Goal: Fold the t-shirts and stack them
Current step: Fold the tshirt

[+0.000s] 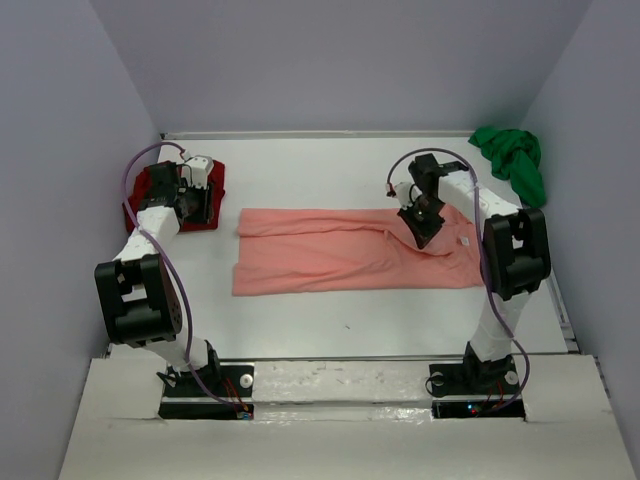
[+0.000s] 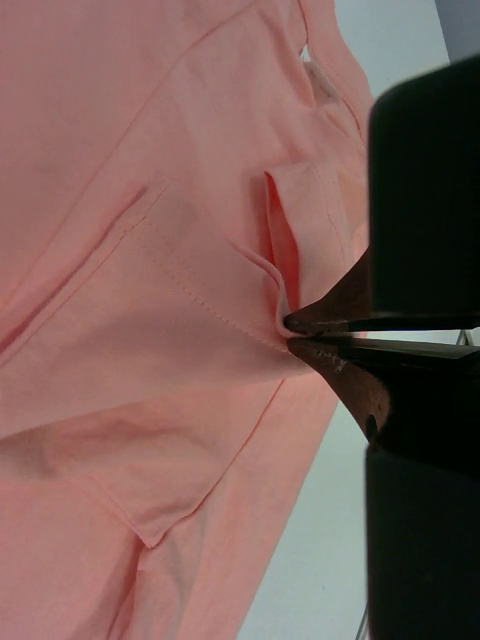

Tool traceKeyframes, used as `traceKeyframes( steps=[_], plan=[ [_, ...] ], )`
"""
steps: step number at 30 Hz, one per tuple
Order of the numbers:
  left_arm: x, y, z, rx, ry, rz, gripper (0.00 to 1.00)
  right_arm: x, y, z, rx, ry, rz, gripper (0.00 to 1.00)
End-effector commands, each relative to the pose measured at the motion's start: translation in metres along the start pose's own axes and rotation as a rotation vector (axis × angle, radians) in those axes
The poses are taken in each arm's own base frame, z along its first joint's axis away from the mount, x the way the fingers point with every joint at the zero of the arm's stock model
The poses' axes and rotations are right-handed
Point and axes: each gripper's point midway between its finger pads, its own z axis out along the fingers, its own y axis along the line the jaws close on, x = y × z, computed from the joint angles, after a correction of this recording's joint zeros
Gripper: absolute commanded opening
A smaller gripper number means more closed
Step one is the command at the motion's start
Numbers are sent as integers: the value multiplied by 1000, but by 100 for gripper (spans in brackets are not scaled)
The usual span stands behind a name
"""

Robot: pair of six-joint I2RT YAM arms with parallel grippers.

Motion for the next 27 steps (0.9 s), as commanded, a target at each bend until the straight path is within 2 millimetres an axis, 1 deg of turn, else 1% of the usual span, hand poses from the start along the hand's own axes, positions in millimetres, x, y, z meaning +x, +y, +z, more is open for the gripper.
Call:
traceKeyframes(
  steps=[1,4,5,6,7,9,10,14,18,19,21,23,25,27],
  plan=[
    [-12,-3,-10,14,-42,18,45,-2,15,-7,-30,-27,-6,0],
    [-11,-4,-9,18,-39,18,45,0,23,1,-60,-7,-6,0],
    [-10,-4,-9,18,-37,16,45,2,24,4,-67,3,-3,3],
    [-11,-4,-9,19,-39,18,45,4,30,9,-87,23,-8,8],
    [-10,-4,-9,20,-38,19,45,7,32,12,-97,35,-6,18],
    [-11,-4,-9,21,-40,18,45,12,37,17,-107,58,-18,27],
    [-11,-4,-9,22,-40,19,45,13,40,19,-109,66,-27,30],
    [-10,-5,-9,25,-38,19,45,15,43,20,-123,73,-28,38],
    [-11,-5,-10,25,-41,19,45,18,48,23,-139,92,-38,41],
    [-11,-5,-10,27,-41,18,45,19,53,23,-152,100,-49,42],
    [-11,-6,-10,29,-39,19,45,21,56,22,-170,108,-49,42],
    [-12,-5,-10,29,-41,19,46,23,63,17,-203,108,-50,42],
    [-12,-6,-10,32,-41,18,46,24,74,10,-248,103,-61,43],
    [-12,-6,-11,32,-41,18,46,25,79,6,-270,101,-56,43]
  ],
)
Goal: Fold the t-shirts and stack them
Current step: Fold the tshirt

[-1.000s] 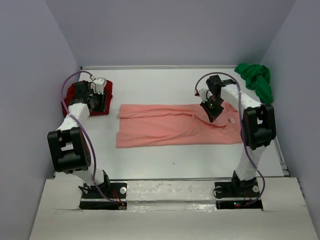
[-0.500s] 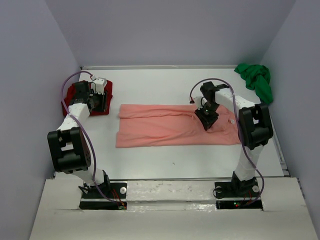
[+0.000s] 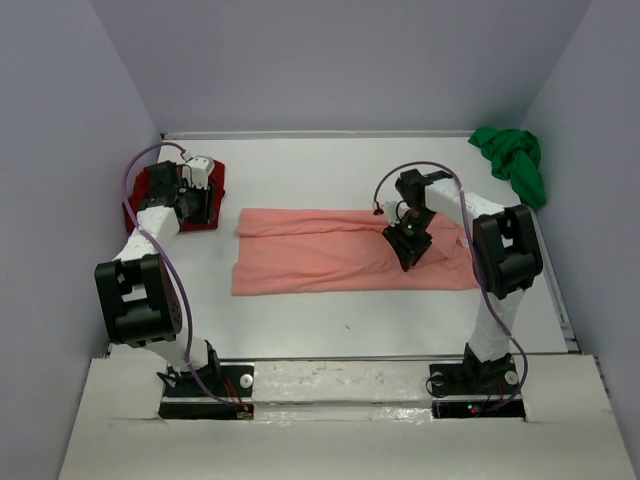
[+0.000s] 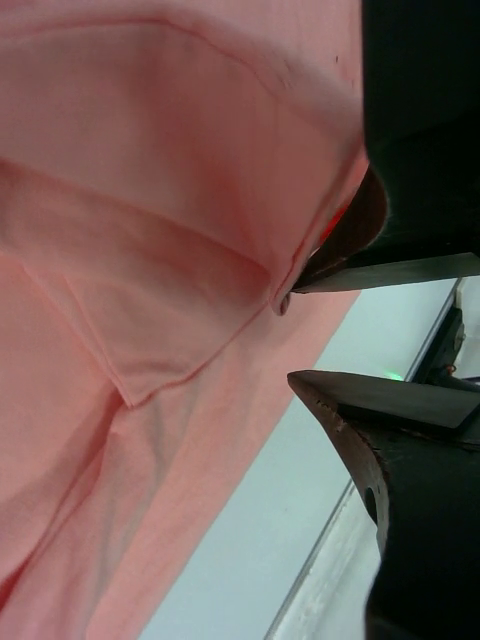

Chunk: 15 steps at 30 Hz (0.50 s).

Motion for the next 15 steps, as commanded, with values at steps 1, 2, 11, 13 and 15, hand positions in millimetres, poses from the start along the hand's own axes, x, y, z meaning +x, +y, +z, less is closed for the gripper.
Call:
traceKeyframes(
  steps=[1,2,11,13,15],
  plan=[
    [-12,-2,-11,9,-41,18,46,8,30,-14,-104,2,-20,43],
    [-13,-2,-11,7,-44,18,46,10,35,-15,-114,8,-27,43],
    [-15,-3,-13,12,-51,22,46,16,80,-52,-286,-42,-94,44],
    [-15,-3,-13,10,-50,22,46,9,76,-60,-250,-73,-98,44],
    [-14,-3,-13,9,-49,23,46,-9,49,-72,-65,-147,-87,44]
  ],
)
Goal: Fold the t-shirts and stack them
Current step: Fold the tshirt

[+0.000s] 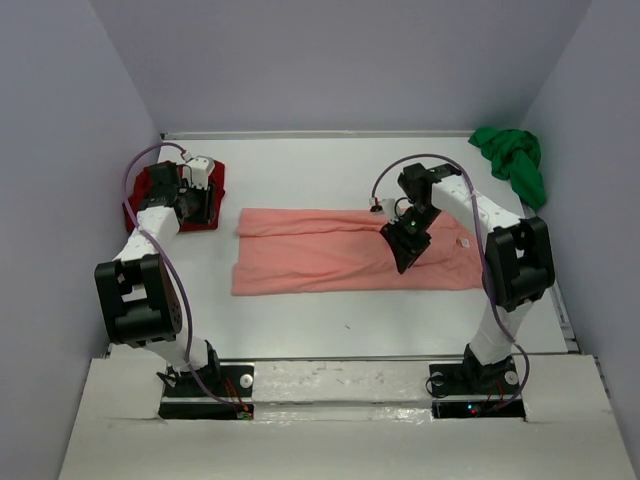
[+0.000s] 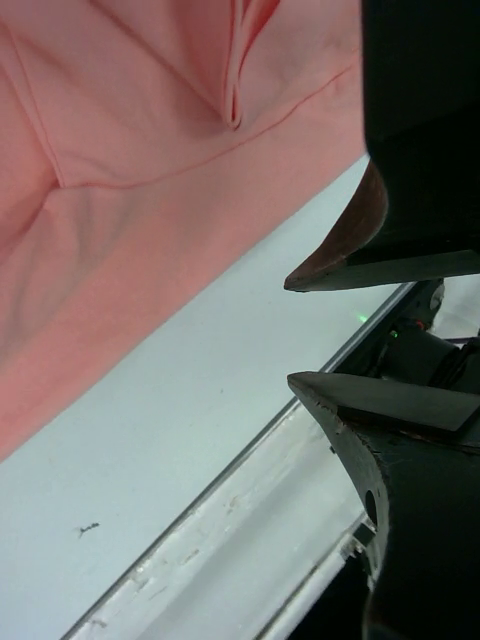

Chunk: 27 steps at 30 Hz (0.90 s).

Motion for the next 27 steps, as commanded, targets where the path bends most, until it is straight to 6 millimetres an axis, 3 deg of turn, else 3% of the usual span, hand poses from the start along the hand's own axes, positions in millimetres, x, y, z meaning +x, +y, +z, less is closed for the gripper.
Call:
traceKeyframes(
  steps=[1,3,5,8,15,20,27],
  plan=[
    [-16,-1,-14,1,-54,26,46,-41,-24,-46,266,-195,-52,44],
    [-15,-2,-14,1,-53,26,46,-48,-42,-56,378,-223,-39,42],
    [-15,-1,-13,0,-51,25,46,-58,-67,-63,510,-250,-2,28],
    [-15,-1,-13,-1,-50,25,46,-66,-87,-54,557,-232,25,14],
    [-13,-1,-12,-1,-46,28,46,-77,-126,-40,653,-199,58,1],
    [-12,0,-11,-2,-41,28,46,-76,-148,-43,721,-192,97,0],
    [-12,-1,-12,3,-44,28,46,-63,-157,-65,797,-214,129,0]
  ],
)
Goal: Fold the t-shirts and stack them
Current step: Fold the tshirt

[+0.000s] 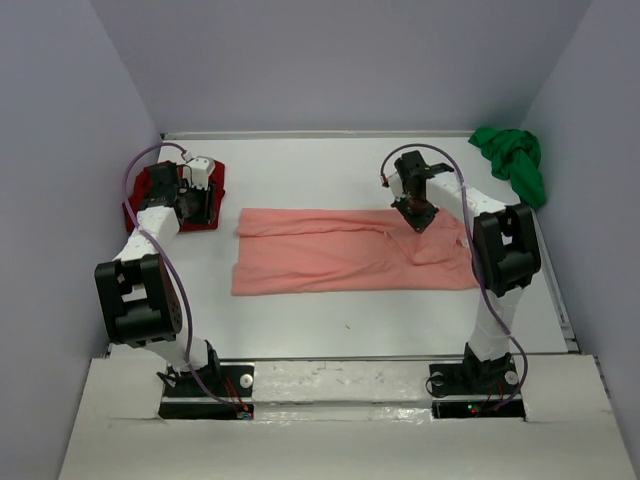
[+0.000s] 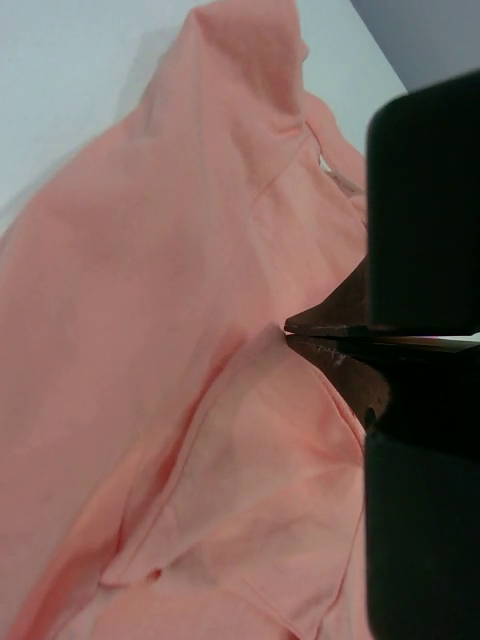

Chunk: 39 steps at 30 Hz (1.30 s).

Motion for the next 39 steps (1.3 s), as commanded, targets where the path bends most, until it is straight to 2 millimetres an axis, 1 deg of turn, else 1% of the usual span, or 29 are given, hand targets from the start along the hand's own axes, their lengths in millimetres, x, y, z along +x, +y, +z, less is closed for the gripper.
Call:
traceKeyframes(
  steps=[1,2,6,10,12,17,22,28,31,33,34,35,38,39],
  plan=[
    [-13,-1,-11,3,-46,22,46,-11,-36,-25,124,-85,63,0],
    [-13,-2,-11,4,-48,21,46,-11,-37,-26,131,-89,63,0],
    [-14,-2,-12,7,-49,21,46,1,-50,-23,146,-69,89,0],
    [-14,-2,-12,7,-49,23,46,5,-43,-14,119,-53,86,0],
    [-13,-3,-12,7,-48,22,46,4,-36,-9,81,-50,85,0],
    [-13,-2,-13,2,-48,24,46,5,-25,2,23,-31,77,0],
    [-12,-2,-12,2,-44,25,46,3,-21,6,-6,-27,73,0],
    [-12,-1,-12,-1,-42,24,47,6,-11,12,-52,-6,68,0],
    [-11,-1,-11,-1,-39,23,47,7,1,15,-123,1,65,0],
    [-11,-1,-11,-2,-39,25,47,7,5,13,-149,10,64,0],
    [-11,-1,-11,-1,-39,23,47,7,13,12,-194,10,61,0],
    [-11,0,-12,-2,-41,24,47,8,16,12,-213,11,58,0],
    [-11,-1,-12,0,-41,23,47,4,29,0,-295,-20,49,0],
    [-13,-1,-12,2,-44,25,47,6,35,-5,-329,-18,43,0]
  ],
)
